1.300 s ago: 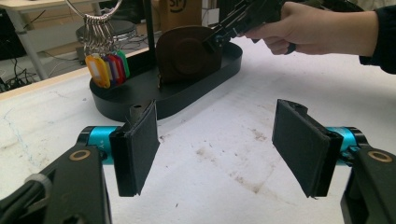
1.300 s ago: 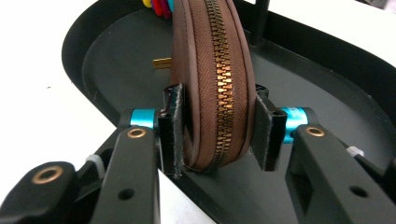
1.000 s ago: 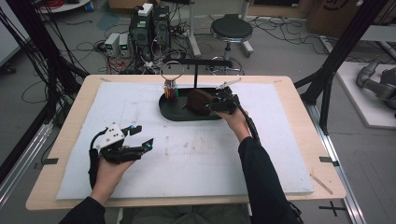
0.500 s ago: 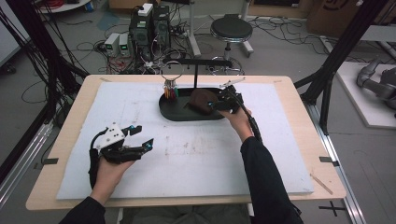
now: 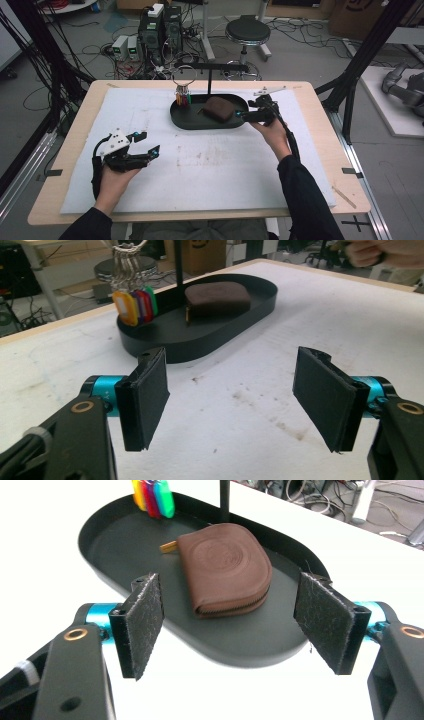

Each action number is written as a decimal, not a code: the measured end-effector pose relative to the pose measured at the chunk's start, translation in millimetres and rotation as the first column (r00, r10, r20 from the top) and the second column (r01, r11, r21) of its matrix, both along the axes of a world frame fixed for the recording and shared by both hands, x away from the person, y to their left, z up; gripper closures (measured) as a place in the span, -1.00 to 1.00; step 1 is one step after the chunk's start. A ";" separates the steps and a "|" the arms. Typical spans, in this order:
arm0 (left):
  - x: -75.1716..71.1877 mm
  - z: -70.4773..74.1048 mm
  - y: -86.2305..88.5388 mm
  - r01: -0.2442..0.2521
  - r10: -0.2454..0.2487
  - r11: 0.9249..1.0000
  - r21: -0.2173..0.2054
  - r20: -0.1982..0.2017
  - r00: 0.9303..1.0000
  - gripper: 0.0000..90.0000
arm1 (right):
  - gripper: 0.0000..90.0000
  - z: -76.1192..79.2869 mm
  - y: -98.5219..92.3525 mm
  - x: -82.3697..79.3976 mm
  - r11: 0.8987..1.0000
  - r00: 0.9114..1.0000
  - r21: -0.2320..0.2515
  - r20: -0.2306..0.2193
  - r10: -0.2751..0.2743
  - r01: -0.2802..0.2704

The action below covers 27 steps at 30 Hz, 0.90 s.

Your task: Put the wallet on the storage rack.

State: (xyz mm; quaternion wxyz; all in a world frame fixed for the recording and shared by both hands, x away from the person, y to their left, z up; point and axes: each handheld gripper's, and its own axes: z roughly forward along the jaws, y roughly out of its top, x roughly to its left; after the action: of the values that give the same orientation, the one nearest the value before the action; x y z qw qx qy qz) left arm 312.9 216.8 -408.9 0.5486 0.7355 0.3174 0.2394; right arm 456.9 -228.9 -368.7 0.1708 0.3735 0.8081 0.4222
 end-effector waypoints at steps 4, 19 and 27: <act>4.7 -1.5 4.9 -0.017 0.017 1.000 0.000 -0.006 1.000 -0.33 | -0.40 5.5 -16.0 -21.7 1.000 1.000 0.011 0.022 0.001 -0.001; 12.4 -8.9 24.5 -0.101 0.101 0.994 0.047 -0.009 0.995 -0.36 | -0.51 -12.7 -76.0 -89.7 0.986 0.994 0.156 0.082 -0.077 0.063; 10.6 -10.5 35.6 -0.153 0.153 0.988 0.035 0.007 0.988 -0.43 | -0.53 -33.4 -100.5 -95.6 0.975 0.988 0.181 0.070 -0.140 0.126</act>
State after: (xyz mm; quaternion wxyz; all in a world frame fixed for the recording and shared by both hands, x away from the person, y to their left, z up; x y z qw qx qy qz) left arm 323.5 252.4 -419.4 0.5162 0.7181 0.3674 0.2880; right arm 361.3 -329.4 -402.0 0.1982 0.4227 0.7332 0.4945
